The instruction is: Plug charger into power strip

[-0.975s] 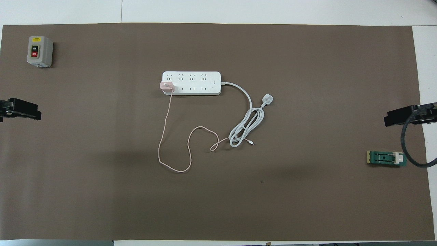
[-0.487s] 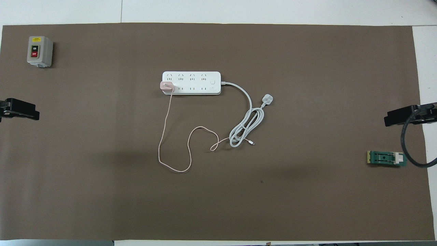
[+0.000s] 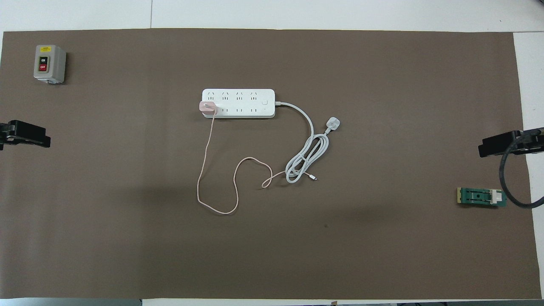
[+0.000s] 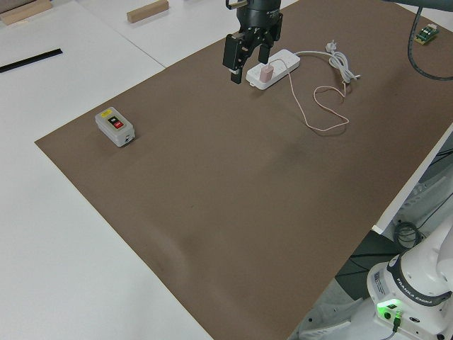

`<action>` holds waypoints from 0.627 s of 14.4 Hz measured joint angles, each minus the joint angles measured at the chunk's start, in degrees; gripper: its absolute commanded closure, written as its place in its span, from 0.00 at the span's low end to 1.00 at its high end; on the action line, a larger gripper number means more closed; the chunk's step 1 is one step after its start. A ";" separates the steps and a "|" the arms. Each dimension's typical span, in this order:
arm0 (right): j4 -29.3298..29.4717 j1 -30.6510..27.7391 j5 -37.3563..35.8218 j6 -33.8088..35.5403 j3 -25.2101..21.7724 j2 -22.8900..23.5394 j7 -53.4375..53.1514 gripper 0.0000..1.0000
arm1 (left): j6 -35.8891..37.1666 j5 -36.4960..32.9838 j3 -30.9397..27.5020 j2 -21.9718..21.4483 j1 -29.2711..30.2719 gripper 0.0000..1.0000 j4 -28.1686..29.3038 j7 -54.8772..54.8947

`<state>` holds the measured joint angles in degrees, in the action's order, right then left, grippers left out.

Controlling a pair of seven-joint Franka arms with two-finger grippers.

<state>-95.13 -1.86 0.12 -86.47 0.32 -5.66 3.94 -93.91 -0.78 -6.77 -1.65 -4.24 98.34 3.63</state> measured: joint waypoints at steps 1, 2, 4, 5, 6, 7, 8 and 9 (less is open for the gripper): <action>0.00 0.00 0.00 0.00 0.00 0.00 0.00 0.00 | -0.61 0.03 0.07 0.08 -0.05 0.00 0.00 0.00; 0.00 0.00 0.00 0.00 0.00 0.00 0.00 0.00 | -1.16 0.07 0.14 0.15 -0.11 0.00 0.00 0.00; 0.00 0.00 0.00 0.00 0.00 0.00 0.00 0.00 | -2.26 0.26 0.16 0.29 -0.70 0.00 0.00 0.00; 0.00 0.00 0.00 0.00 0.00 0.00 0.00 0.00 | -2.72 0.31 0.18 0.35 -1.20 0.00 0.00 0.00; 0.00 0.00 0.00 0.00 0.00 0.00 0.00 0.00 | -3.00 0.34 0.21 0.38 -1.74 0.00 0.00 0.00; 0.00 0.00 0.00 0.00 0.00 0.00 0.00 0.00 | -3.07 0.35 0.21 0.38 -2.28 0.00 0.00 0.00; 0.00 0.00 0.00 0.00 0.00 0.00 0.00 0.00 | -3.10 0.35 0.20 0.38 -2.74 0.00 0.00 -0.01; 0.00 0.00 0.00 0.00 0.00 0.00 0.00 0.00 | -3.12 0.35 0.22 0.38 -3.07 0.00 0.00 -0.02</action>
<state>-95.13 -1.86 0.12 -86.47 0.32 -5.66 3.94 -97.03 -0.43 -6.56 -1.27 -7.31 98.34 3.61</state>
